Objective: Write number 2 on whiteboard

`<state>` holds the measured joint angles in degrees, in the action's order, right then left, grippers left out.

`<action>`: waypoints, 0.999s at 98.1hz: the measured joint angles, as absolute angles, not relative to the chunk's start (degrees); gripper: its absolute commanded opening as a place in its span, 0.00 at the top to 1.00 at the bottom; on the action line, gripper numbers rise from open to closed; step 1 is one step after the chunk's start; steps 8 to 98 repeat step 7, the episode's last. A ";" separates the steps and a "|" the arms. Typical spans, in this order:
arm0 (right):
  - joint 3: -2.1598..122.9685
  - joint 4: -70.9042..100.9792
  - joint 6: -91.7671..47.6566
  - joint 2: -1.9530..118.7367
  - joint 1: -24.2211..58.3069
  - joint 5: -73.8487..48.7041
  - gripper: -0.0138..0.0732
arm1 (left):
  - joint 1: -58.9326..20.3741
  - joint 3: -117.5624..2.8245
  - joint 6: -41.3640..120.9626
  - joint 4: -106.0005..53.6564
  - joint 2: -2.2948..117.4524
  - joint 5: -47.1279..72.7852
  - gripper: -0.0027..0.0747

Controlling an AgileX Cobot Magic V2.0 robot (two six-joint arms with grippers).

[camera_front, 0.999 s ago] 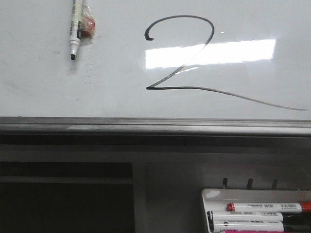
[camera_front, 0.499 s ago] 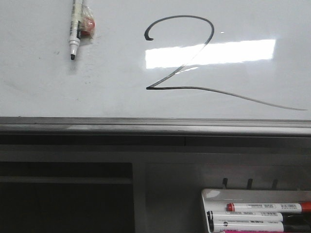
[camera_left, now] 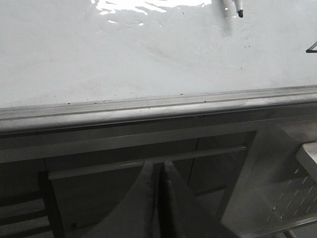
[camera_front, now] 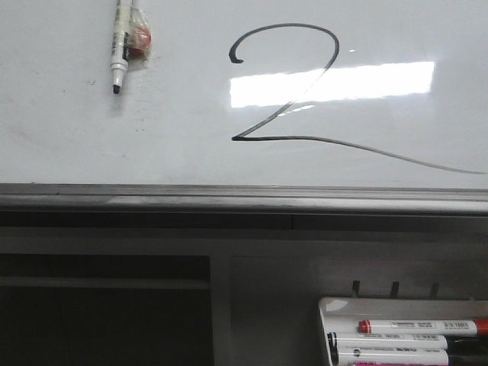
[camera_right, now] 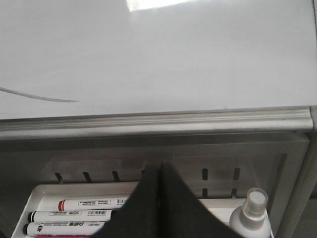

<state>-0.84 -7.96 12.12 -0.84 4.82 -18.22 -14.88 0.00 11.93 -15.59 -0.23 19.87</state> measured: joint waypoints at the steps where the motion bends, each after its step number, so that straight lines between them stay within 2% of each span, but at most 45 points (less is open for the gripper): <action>1: -0.84 -7.96 12.12 -0.84 4.82 -18.22 0.92 | -14.88 0.00 11.93 -15.59 -0.23 19.87 0.99; 98: -0.84 -7.96 12.12 -0.84 4.82 -18.22 0.92 | -14.88 0.00 11.93 -15.59 -0.23 19.87 0.99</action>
